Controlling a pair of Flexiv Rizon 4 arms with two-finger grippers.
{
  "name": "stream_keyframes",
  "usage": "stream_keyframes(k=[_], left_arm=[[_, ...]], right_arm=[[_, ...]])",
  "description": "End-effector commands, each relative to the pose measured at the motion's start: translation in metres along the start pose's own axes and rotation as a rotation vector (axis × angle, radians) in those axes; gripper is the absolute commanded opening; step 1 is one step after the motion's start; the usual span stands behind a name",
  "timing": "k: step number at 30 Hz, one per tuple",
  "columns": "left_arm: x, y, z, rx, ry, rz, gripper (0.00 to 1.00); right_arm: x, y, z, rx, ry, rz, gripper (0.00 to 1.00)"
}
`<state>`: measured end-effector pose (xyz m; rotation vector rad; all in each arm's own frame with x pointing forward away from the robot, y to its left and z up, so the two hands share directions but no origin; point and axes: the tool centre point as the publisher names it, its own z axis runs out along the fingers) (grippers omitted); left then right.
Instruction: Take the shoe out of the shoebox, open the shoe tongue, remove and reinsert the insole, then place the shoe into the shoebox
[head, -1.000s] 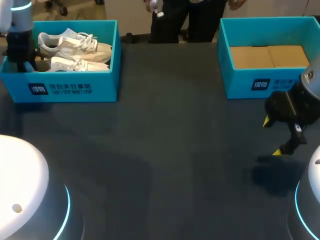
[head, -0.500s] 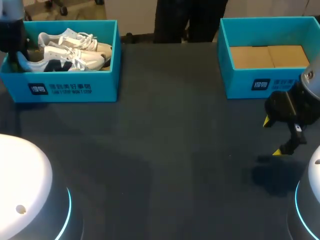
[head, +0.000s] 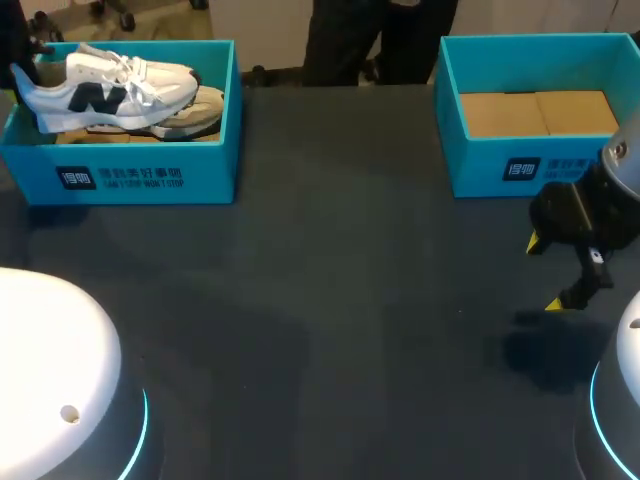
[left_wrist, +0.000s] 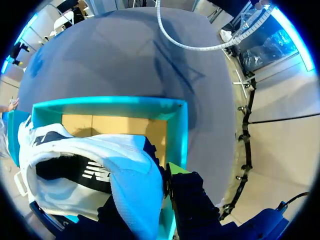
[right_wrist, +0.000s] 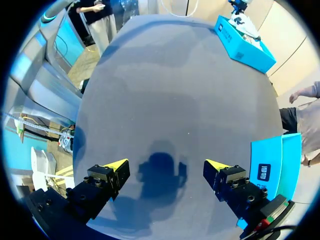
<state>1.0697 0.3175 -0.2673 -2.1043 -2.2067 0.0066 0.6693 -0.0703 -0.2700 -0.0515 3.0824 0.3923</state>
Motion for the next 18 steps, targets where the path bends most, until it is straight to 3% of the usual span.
stream_keyframes(k=[1,7,18], left_arm=[[-0.002,-0.023,-0.04,-0.066,0.028,0.015,0.0],[-0.007,-0.042,-0.074,-0.078,0.035,0.081,0.0],[-0.034,-0.111,-0.115,-0.108,0.022,0.227,0.0]], right_arm=[[0.001,0.0,0.001,0.001,-0.001,-0.001,1.0],[0.001,0.0,0.001,0.001,-0.001,-0.001,1.0],[0.001,0.0,0.001,0.001,-0.001,-0.001,1.0]])
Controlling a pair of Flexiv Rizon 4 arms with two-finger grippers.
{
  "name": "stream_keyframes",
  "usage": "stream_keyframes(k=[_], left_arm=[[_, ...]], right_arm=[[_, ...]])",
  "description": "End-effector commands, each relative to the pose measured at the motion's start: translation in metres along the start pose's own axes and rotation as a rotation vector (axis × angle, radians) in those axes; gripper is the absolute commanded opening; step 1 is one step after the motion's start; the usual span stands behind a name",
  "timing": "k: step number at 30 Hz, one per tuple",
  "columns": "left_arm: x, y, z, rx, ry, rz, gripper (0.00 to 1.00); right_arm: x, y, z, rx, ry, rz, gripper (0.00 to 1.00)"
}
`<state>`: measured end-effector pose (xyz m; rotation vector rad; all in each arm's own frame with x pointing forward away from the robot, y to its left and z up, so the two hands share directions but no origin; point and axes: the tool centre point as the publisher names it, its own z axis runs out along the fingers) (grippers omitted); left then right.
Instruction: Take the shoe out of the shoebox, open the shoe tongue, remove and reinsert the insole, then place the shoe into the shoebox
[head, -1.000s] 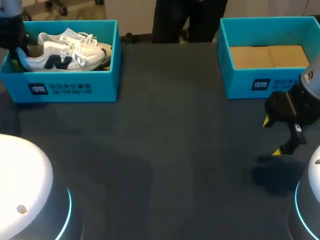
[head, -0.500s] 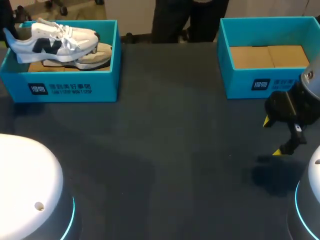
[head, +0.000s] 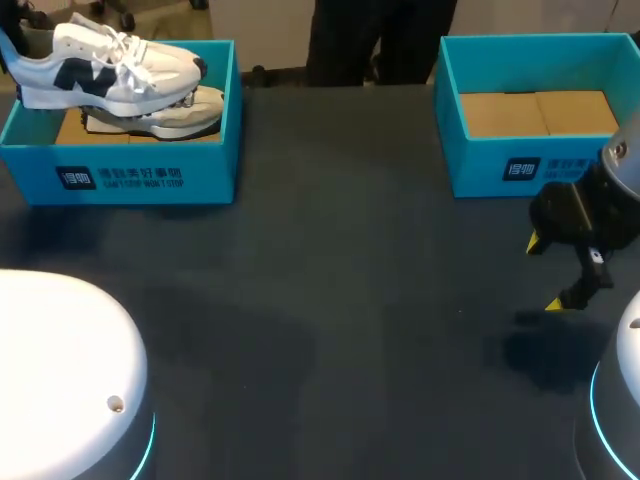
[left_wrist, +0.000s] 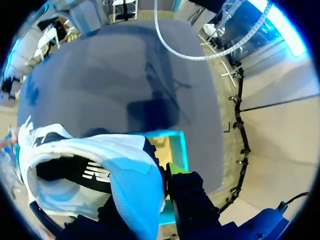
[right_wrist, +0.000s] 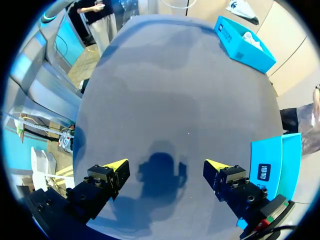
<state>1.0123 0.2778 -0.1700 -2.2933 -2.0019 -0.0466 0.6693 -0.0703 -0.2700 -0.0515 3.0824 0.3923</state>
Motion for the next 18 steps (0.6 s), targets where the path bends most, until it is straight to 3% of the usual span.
stream_keyframes(k=[1,15,18], left_arm=[[-0.01,-0.044,-0.021,-0.082,-0.005,0.045,0.0],[-0.01,-0.044,-0.021,-0.082,-0.005,0.045,0.0],[-0.028,-0.056,-0.022,-0.085,0.014,0.06,0.0]], right_arm=[[0.0,0.0,0.001,0.001,-0.001,-0.001,1.0],[0.0,0.0,0.001,0.001,-0.001,-0.001,1.0],[0.0,0.0,0.001,0.001,-0.001,-0.001,1.0]])
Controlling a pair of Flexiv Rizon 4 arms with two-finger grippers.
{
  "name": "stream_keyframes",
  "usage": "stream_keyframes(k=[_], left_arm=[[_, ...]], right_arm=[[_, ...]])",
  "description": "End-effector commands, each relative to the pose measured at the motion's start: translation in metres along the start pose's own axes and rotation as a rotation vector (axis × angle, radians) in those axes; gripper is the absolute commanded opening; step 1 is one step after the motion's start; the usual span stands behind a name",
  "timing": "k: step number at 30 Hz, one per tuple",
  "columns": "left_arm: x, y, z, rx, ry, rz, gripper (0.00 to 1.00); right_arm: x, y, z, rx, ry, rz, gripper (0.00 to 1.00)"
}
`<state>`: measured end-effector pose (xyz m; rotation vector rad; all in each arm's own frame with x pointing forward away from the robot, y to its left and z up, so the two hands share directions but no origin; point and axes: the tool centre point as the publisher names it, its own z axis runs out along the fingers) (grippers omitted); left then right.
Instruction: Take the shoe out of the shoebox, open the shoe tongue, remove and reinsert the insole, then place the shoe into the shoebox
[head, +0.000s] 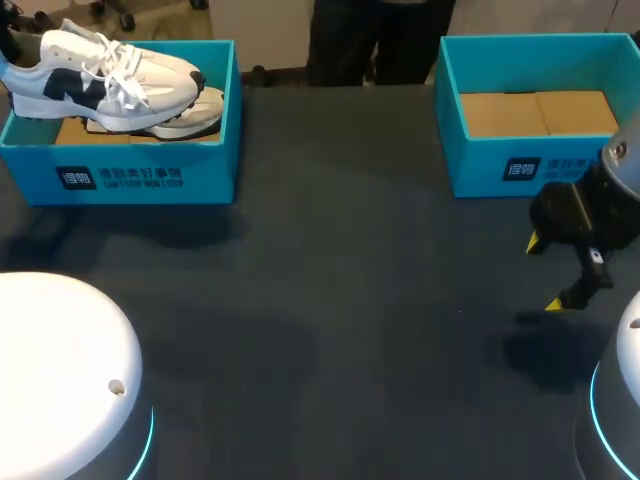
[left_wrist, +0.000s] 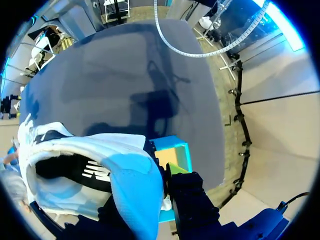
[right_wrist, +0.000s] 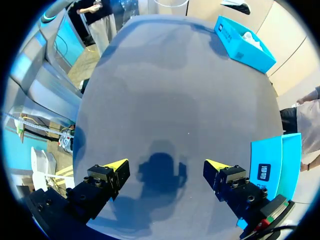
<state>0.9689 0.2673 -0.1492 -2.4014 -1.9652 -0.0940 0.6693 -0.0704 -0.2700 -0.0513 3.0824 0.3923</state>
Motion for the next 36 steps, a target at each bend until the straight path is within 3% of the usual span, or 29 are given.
stream_keyframes(k=[1,5,16,31,34,36], left_arm=[[-0.022,-0.016,-0.003,-0.021,0.042,-0.001,0.0],[-0.054,-0.036,-0.003,-0.023,0.085,-0.024,0.0],[-0.147,-0.106,0.005,0.022,0.051,-0.058,0.0],[-0.147,-0.106,0.005,0.022,0.051,-0.058,0.0],[-0.183,-0.122,0.012,0.048,0.024,-0.029,0.0],[-0.203,-0.122,0.022,0.046,0.037,-0.036,0.0]], right_arm=[[0.001,0.0,0.001,0.001,-0.001,-0.001,1.0],[0.001,0.0,0.001,0.001,-0.001,-0.001,1.0],[0.001,0.0,0.001,0.001,-0.001,-0.001,1.0],[0.001,0.0,0.001,0.001,-0.001,-0.001,1.0],[0.001,0.0,0.001,0.001,-0.001,-0.001,1.0],[0.001,0.0,0.001,0.001,-0.001,-0.001,1.0]])
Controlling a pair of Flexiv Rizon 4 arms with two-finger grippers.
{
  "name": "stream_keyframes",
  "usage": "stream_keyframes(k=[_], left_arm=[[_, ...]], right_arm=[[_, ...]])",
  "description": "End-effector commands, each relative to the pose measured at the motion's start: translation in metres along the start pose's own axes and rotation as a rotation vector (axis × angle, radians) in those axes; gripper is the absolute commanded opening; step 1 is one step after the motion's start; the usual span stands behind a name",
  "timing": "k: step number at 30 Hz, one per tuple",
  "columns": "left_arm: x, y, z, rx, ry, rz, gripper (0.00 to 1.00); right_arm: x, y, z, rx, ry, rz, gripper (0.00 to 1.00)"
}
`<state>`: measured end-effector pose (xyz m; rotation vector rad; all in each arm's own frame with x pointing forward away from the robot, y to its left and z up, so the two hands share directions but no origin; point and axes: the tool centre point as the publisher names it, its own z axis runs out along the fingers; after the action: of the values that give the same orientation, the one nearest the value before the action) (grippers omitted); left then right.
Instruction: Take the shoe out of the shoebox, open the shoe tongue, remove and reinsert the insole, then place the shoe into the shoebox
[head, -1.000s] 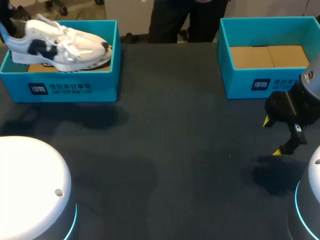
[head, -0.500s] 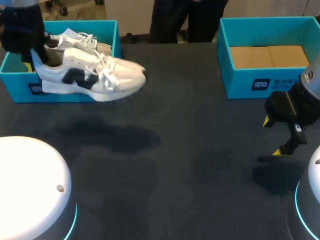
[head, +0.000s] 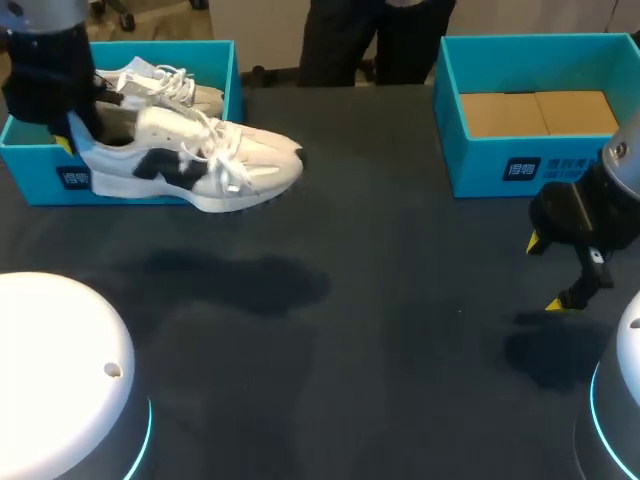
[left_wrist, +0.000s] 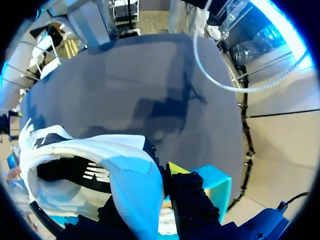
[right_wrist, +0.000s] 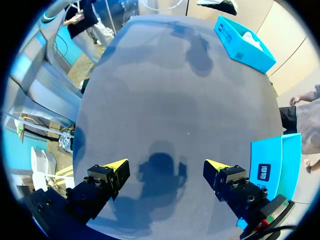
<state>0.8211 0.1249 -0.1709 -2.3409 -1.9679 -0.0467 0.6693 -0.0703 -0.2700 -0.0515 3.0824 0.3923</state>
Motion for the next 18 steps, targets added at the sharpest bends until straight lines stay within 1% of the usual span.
stream_keyframes(k=[1,8,9,10,18], left_arm=[[-0.043,-0.01,0.016,-0.015,0.034,-0.004,0.0],[-0.096,-0.036,0.036,0.017,-0.029,-0.013,0.0],[-0.106,-0.041,0.041,0.017,-0.03,-0.014,0.0],[-0.116,-0.045,0.047,-0.007,-0.01,-0.018,0.0],[-0.116,-0.045,0.047,-0.007,-0.01,-0.018,0.0]], right_arm=[[0.0,0.0,0.001,0.001,-0.001,-0.001,1.0],[0.0,0.0,0.001,0.001,-0.001,-0.001,1.0],[0.0,0.0,0.001,0.001,-0.001,-0.001,1.0],[0.0,0.0,0.001,0.001,-0.001,-0.001,1.0],[0.0,0.0,0.001,0.001,-0.001,-0.001,1.0]])
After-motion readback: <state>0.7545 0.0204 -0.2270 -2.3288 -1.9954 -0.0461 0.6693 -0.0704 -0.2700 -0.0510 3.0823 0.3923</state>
